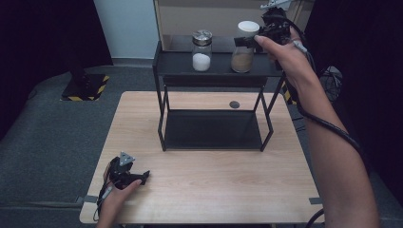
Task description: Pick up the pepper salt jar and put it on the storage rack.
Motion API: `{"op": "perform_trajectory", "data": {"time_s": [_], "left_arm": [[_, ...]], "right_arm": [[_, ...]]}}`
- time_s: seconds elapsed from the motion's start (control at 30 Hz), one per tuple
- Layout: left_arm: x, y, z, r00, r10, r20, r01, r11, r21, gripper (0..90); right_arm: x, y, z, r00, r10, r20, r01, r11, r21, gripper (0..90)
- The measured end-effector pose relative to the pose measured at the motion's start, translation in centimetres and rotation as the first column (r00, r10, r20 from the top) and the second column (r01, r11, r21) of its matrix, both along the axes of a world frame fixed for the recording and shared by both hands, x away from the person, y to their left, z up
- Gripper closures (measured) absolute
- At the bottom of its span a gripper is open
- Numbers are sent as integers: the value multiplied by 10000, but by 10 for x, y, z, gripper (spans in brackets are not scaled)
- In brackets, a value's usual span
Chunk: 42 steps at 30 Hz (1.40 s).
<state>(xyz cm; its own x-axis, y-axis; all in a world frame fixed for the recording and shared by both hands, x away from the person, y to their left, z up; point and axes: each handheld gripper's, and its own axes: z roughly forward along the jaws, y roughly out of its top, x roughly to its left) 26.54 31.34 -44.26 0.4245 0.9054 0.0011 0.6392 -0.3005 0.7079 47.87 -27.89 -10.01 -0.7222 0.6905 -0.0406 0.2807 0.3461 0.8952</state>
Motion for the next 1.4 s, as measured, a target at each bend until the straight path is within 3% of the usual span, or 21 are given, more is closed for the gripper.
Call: {"op": "perform_trajectory", "data": {"time_s": [0.17,0.27,0.9,1.4], "left_arm": [[0,0,0,10000,-3,0,3,10000,8,0],[0,0,0,10000,-4,-1,4,10000,8,0],[0,0,0,10000,12,6,-12,10000,11,0],[-1,-1,-1,10000,52,49,-52,10000,11,0]], "right_arm": [[-15,4,5,9995,-38,319,64,9968,-801,76],[-25,5,6,9991,-102,407,143,9946,-1027,52],[-65,-8,-1,9994,-155,296,193,9909,-1335,48],[-93,-4,-24,9999,152,-30,-155,9825,-1856,46]]}}
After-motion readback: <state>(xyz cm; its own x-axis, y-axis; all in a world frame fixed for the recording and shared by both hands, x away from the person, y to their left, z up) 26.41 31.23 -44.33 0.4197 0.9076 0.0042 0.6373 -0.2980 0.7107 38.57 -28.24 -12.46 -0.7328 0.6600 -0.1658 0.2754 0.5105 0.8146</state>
